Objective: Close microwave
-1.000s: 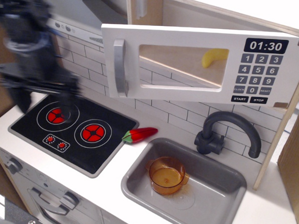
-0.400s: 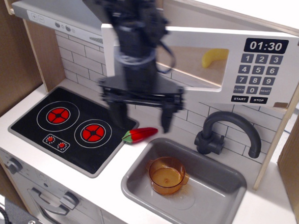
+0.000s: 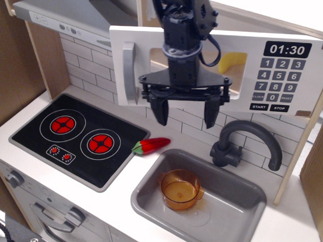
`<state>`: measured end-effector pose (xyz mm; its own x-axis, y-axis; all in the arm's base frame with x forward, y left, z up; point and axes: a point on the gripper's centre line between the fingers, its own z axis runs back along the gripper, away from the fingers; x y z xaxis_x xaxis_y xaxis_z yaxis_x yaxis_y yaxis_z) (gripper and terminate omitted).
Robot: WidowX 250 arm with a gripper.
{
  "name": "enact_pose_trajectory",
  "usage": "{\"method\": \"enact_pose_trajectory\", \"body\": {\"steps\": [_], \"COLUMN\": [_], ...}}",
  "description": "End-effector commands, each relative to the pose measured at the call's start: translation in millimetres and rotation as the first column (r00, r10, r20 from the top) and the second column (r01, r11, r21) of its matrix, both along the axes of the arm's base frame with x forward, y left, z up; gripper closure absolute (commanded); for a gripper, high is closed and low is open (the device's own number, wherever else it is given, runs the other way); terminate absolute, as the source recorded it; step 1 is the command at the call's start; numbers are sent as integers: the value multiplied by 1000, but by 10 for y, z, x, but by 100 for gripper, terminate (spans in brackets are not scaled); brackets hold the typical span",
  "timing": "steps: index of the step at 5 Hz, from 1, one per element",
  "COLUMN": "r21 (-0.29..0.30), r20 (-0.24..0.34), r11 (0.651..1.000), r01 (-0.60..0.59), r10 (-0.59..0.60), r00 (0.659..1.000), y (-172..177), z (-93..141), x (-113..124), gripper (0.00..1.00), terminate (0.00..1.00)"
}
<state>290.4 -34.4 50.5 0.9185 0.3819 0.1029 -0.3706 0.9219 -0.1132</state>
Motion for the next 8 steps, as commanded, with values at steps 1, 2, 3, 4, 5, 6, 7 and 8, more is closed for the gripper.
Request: {"method": "enact_pose_trajectory", "body": {"steps": [1,2,3,4,5,6,7,8], "r21": [22,25,37,64,80,85,87,91], "r20": [140,175,200,238,261,288,297,312], "r11": [1000,1000,999,997,996,996,996,995], "r01": [-5,6,22,44,40,30,30,26], "r10": [2,-11,-28,-58,-59,-53,-55,-54], "r00": [990,985,979,970,964,956,953,949], "y": [180,255,325,381,421,459,464,473], "z": [172,217,224,219,214,229,247,273], "x": [385,540,655,795,892,985,1023,1060], "gripper": [0,0,0,0,0,0,0,0], "terminate": [0,0,0,0,0,0,0,0]}}
